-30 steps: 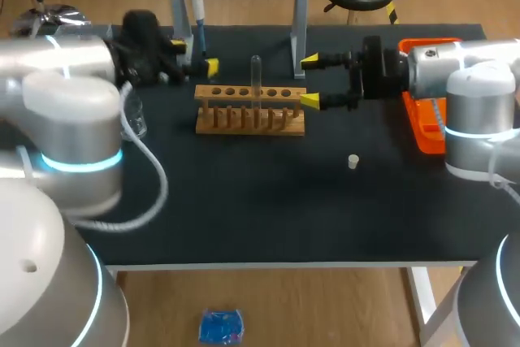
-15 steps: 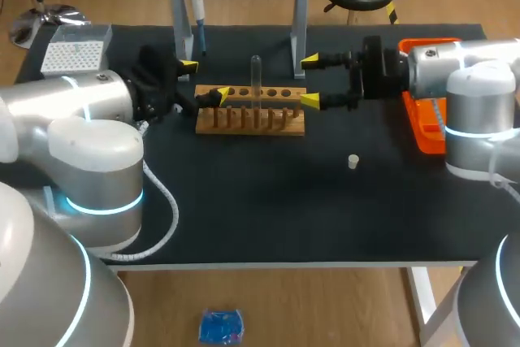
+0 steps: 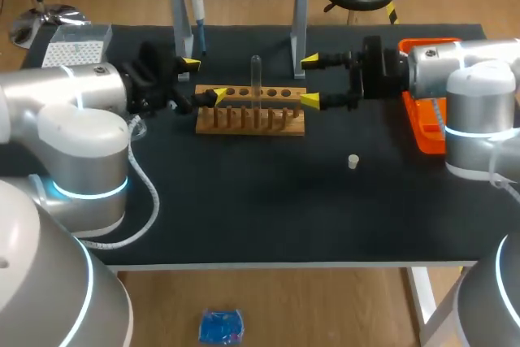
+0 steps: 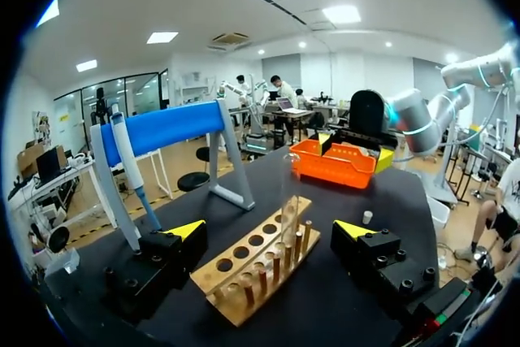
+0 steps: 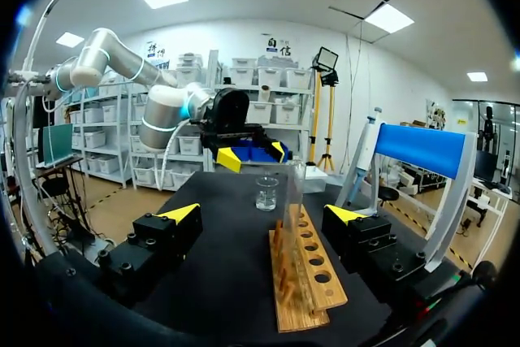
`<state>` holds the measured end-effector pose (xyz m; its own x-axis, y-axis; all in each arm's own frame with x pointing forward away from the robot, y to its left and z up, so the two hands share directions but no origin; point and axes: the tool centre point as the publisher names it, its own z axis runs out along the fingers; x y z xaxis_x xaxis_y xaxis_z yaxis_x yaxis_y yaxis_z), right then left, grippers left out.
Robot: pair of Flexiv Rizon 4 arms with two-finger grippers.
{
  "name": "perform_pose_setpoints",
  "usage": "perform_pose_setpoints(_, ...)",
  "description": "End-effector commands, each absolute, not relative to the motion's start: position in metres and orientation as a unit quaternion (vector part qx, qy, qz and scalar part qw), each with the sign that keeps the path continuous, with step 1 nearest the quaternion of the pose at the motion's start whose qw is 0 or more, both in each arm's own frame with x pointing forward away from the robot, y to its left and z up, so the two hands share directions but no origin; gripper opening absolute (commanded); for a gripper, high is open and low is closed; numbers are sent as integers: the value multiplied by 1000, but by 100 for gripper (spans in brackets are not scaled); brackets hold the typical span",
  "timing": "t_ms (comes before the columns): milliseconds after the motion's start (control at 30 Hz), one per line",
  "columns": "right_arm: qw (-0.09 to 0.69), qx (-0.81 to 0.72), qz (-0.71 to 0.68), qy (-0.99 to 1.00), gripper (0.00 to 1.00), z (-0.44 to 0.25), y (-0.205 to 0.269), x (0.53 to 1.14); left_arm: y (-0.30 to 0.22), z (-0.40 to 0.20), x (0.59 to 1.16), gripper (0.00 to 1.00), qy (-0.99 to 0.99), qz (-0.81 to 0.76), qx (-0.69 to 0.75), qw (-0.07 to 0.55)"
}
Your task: Invert the test tube, pick up the pipette, mount the tip to pipette, aspirate from beaker and dispense into the tube, eject the tip, return the pipette, and cap with the stopper.
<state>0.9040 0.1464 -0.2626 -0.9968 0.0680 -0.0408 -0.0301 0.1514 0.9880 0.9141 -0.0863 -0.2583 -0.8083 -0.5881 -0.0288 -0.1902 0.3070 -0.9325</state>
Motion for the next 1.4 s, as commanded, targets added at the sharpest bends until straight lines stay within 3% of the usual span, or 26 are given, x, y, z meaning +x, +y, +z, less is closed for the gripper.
perform_pose_setpoints(33,39,13,651,758,100,-263,147,904,-85,-255,916,100,791,-533,-244,177)
perform_pose_setpoints(567,39,13,651,758,100,-263,147,904,-85,-255,916,100,791,-533,-244,177)
perform_pose_setpoints(1000,-1,-40,655,754,100,-290,215,938,-85,-255,916,100,791,-533,-244,177)
perform_pose_setpoints(1400,-21,-37,704,709,100,-290,234,973,-85,-255,916,100,791,-533,-244,177)
